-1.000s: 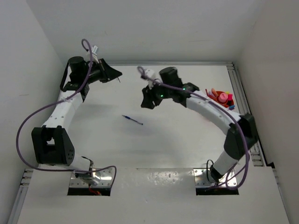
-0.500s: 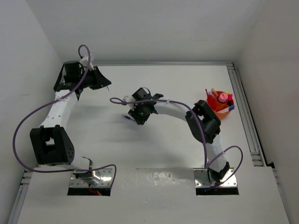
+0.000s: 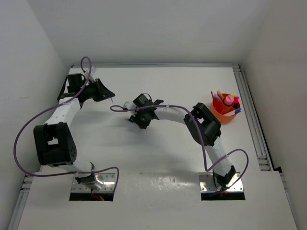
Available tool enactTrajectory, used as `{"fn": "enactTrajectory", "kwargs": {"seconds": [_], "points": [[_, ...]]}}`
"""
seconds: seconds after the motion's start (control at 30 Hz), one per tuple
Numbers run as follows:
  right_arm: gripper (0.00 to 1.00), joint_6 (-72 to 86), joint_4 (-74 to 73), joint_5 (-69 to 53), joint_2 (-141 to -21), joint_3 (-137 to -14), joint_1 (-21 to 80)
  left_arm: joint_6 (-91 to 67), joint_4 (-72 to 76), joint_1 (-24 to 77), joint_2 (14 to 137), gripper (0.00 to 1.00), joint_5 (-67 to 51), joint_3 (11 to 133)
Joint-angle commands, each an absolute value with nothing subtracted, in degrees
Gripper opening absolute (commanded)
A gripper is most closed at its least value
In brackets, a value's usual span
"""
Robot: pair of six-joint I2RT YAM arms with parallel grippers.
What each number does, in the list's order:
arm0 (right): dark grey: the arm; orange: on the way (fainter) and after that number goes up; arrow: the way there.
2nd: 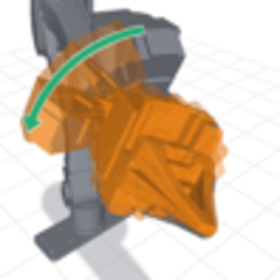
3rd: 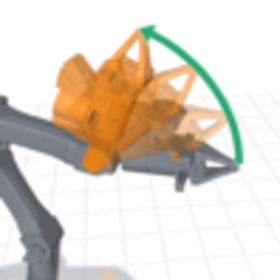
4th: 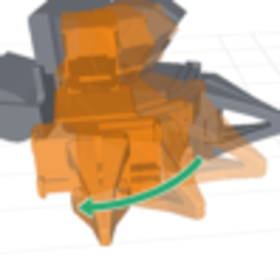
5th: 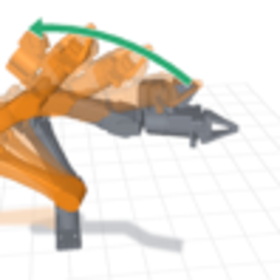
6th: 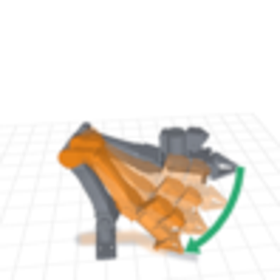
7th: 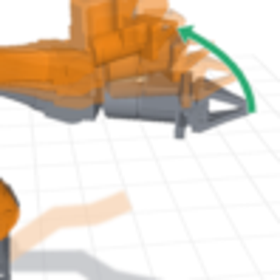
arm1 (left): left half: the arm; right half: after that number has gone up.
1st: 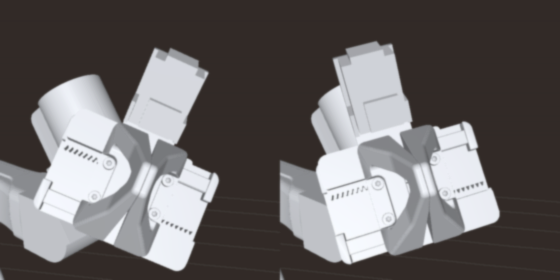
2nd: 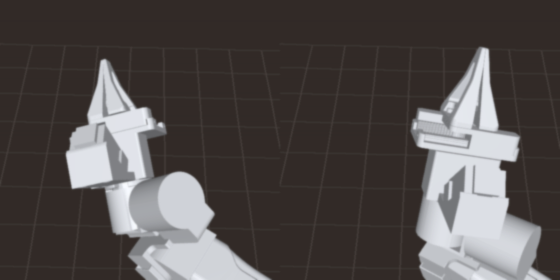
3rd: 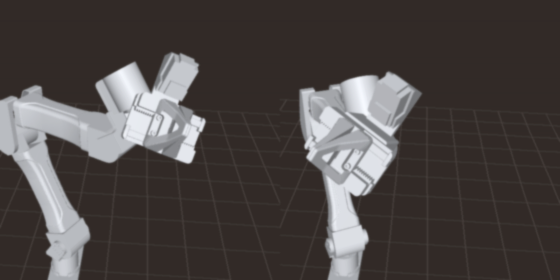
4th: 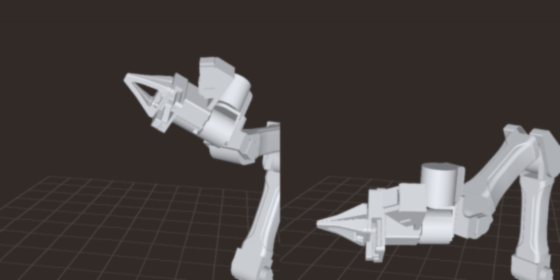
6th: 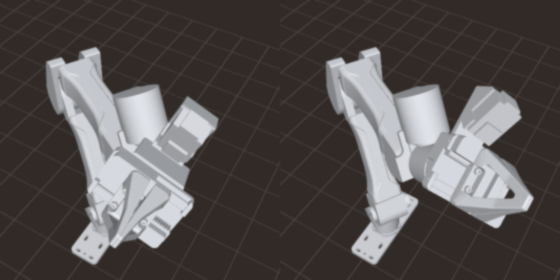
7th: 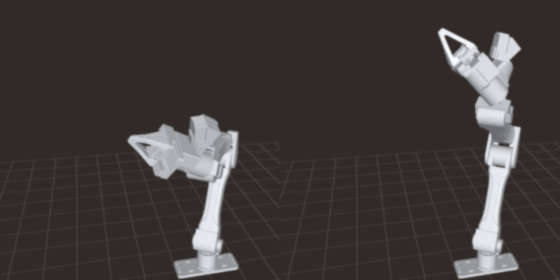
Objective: Sort the stationery into containers
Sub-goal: Pick up the pen from the center of the board.
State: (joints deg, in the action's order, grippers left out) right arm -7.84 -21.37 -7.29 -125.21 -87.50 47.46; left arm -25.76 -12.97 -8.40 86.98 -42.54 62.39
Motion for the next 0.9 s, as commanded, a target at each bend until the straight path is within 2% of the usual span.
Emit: {"fn": "enactTrajectory", "kwargs": {"seconds": [0.0, 0.03, 0.2, 0.33, 0.6, 0.73, 0.87], "points": [[0.32, -11.0, -19.2, -5.5, -127.0, -89.7, 48.4, -26.5, -10.8, -9.2, 86.7, 0.0, -43.9, 63.1], [0.3, -11.4, -19.6, -5.4, -127.8, -90.3, 48.6, -26.5, -10.8, -9.1, 86.8, 0.0, -43.6, 63.1], [0.01, -13.5, -20.3, -5.6, -126.9, -87.9, 48.8, -27.5, -11.7, -9.8, 86.7, 0.0, -41.9, 62.8], [0.0, -13.4, -19.4, -10.1, -121.0, -83.0, 47.8, -34.3, -11.5, -12.0, 88.1, 0.0, -43.1, 62.8], [0.0, -6.2, -23.6, -18.9, -104.0, -83.2, 45.0, -49.3, -12.2, -12.9, 85.6, 0.0, -41.7, 62.4], [0.0, -2.0, -24.2, -18.6, -97.7, -83.8, 46.6, -56.0, -7.7, -12.8, 82.0, 0.0, -43.9, 56.3], [0.0, 1.6, -25.0, -13.2, -94.2, -83.8, 49.0, -59.8, -5.8, -9.9, 78.6, 0.0, -45.4, 53.3]]}}
